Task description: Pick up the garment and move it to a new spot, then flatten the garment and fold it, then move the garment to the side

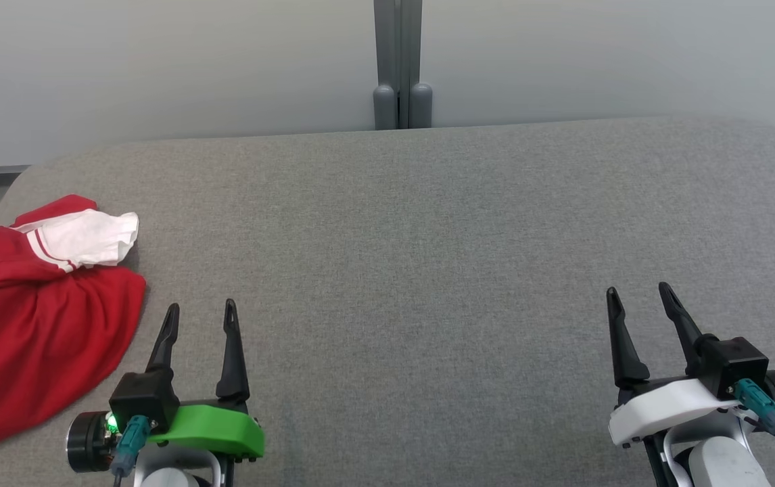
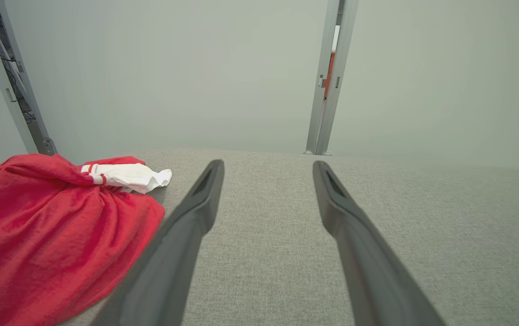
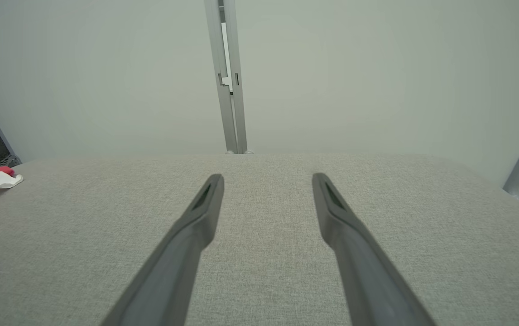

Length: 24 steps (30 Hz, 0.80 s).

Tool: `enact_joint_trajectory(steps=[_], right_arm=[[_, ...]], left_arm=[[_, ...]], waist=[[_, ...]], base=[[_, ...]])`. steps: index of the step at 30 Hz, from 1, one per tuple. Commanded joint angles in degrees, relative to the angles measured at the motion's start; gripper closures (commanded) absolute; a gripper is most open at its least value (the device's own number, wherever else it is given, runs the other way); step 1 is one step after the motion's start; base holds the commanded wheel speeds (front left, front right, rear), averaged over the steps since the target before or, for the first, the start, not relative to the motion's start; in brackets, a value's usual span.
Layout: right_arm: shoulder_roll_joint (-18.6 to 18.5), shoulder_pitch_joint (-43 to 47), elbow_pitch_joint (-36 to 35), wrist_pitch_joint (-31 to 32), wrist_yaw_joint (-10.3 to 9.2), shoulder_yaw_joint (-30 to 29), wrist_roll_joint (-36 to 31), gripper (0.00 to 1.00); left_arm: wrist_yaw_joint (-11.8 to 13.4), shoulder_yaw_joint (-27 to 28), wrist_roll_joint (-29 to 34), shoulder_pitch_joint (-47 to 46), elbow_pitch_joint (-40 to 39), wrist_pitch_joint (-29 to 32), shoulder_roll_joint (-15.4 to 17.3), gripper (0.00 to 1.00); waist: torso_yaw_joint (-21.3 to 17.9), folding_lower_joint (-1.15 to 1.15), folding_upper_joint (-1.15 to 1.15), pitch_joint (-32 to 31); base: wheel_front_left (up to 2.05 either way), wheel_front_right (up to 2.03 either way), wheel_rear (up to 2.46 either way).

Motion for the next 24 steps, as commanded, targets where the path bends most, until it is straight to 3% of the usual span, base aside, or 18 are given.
enact_joint_trajectory(steps=[1,15,24], right_arm=[[-0.3,-0.4,-0.3,-0.3,0.00,0.1,-0.4,0.00],[-0.3,-0.4,-0.3,-0.3,0.00,0.4,-0.3,0.00],[-0.2,-0.3,-0.7,-0.2,0.00,1.1,-0.6,0.00]], left_arm=[[0.2,0.0,0.2,0.7,0.1,-0.2,0.4,0.00],[-0.1,0.0,0.0,0.6,0.8,-0.2,0.4,0.00],[0.4,-0.1,-0.4,0.3,1.1,-0.1,0.4,0.00]], waist=[[0.0,0.00,0.00,0.0],[-0.4,0.00,0.00,0.4],[5.0,0.00,0.00,0.3]], base=[[0.00,0.00,0.00],[0.00,0.00,0.00],[0.00,0.00,0.00]])
